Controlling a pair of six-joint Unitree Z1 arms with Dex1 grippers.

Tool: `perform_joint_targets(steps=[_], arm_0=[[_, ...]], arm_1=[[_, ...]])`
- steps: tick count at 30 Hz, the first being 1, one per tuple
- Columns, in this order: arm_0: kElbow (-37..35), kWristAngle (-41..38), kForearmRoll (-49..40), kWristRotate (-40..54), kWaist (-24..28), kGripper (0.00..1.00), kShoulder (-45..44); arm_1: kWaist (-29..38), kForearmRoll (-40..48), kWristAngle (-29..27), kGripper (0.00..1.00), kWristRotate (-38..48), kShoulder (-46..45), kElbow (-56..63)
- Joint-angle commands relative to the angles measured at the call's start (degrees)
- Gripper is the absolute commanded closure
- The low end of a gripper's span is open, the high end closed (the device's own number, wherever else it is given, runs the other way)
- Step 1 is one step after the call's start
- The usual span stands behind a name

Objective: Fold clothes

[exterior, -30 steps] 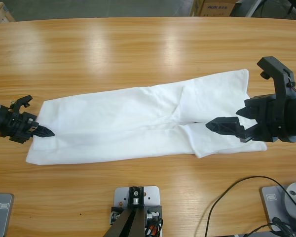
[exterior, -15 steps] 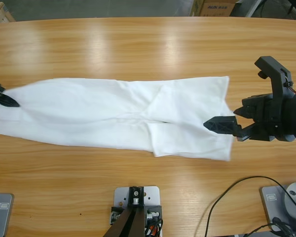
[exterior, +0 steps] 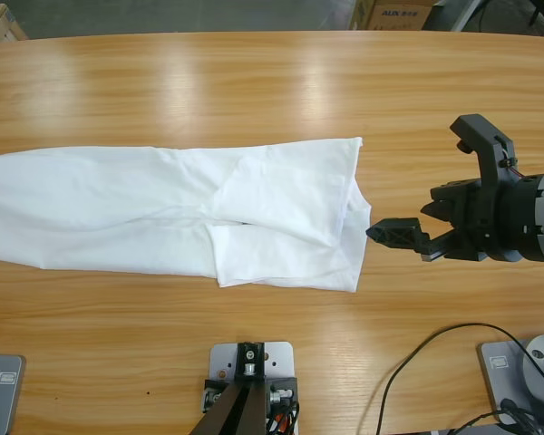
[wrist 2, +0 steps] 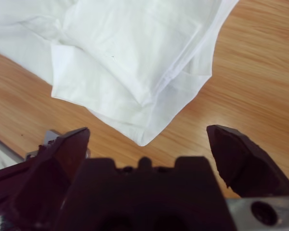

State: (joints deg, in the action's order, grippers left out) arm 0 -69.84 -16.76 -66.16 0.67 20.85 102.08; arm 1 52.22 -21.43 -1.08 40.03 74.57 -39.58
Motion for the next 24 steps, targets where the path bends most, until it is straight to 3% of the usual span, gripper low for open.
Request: perform_joint_targets(steps=[1,7,14,24], arm_0=[[-2.96,-3.37,-1.96,-1.04,-7.54,1.0,-1.85],[-5.63,-6.95,-1.5,-8.6,-24.14,1.0,-3.13],[-10.25,-8.69,-1.61,-13.43,-36.25,1.0,-1.41],[-28.88,-10.13,-4.6,-17.56,-51.0,1.0,8.3]], arm_1=[[-0.26,0.58,0.29,0.0,0.58,-0.37,1.36],[-1.68,-1.39,0.12,0.0,0.53,-4.15,0.4],[-10.35,-5.94,0.49,0.0,-0.05,-9.18,-0.32],[-14.87,-7.13,1.23,0.0,-1.65,-7.47,-0.15]])
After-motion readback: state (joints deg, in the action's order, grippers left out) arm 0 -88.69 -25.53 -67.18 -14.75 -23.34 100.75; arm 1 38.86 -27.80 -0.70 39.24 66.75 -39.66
